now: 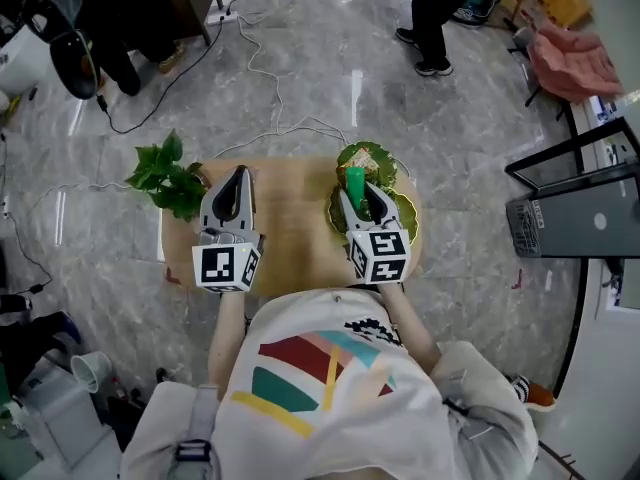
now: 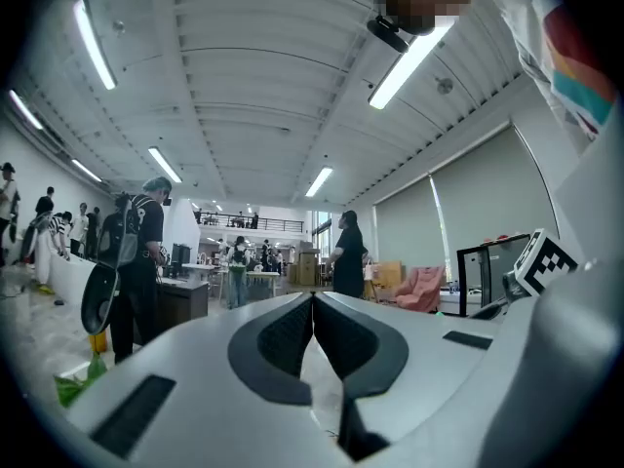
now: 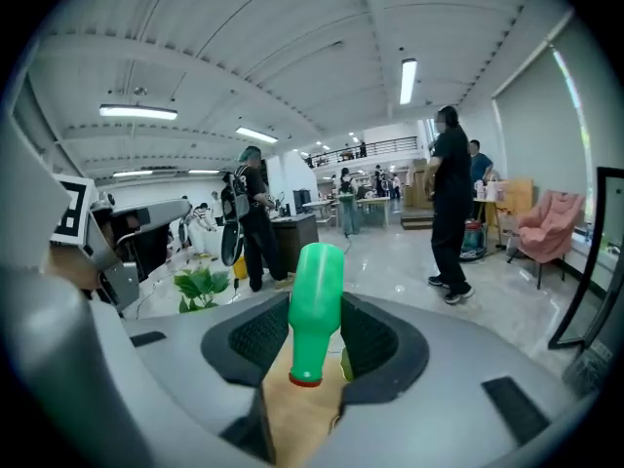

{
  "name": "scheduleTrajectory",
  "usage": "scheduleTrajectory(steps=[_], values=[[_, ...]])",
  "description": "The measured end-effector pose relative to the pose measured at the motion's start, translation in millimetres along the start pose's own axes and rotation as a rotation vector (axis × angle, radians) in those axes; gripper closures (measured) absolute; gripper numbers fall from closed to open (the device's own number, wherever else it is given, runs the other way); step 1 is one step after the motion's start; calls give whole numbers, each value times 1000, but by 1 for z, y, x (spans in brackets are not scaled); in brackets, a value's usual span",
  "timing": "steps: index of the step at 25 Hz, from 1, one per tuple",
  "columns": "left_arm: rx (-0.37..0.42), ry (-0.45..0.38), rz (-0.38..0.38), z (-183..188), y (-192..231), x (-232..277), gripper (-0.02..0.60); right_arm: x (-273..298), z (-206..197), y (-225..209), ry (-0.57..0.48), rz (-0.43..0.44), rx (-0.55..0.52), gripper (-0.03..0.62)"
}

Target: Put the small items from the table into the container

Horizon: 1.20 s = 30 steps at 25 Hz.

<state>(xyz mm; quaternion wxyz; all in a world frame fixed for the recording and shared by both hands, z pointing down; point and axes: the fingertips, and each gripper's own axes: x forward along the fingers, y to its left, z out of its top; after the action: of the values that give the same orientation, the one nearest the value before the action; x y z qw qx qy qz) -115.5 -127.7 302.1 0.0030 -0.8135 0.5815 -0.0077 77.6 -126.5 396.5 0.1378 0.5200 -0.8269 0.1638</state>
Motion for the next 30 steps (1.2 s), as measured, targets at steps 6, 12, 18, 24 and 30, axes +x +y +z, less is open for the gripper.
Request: scheduleTrajectory(steps=[6, 12, 18, 24, 30], values=[[-10, 9, -42, -4, -16, 7, 572, -14, -4, -24, 6, -89, 29, 424], [-26, 62, -85, -17, -35, 11, 573, -8, -61, -12, 149, -45, 171, 424], [-11, 130, -89, -38, -35, 8, 572, 16, -148, -15, 376, -128, 318, 424], [28, 157, -80, -39, -27, 14, 574, 40, -178, -22, 455, -207, 261, 424], [50, 272, -107, -77, -26, 12, 572, 75, -224, -24, 436, -369, 254, 424]])
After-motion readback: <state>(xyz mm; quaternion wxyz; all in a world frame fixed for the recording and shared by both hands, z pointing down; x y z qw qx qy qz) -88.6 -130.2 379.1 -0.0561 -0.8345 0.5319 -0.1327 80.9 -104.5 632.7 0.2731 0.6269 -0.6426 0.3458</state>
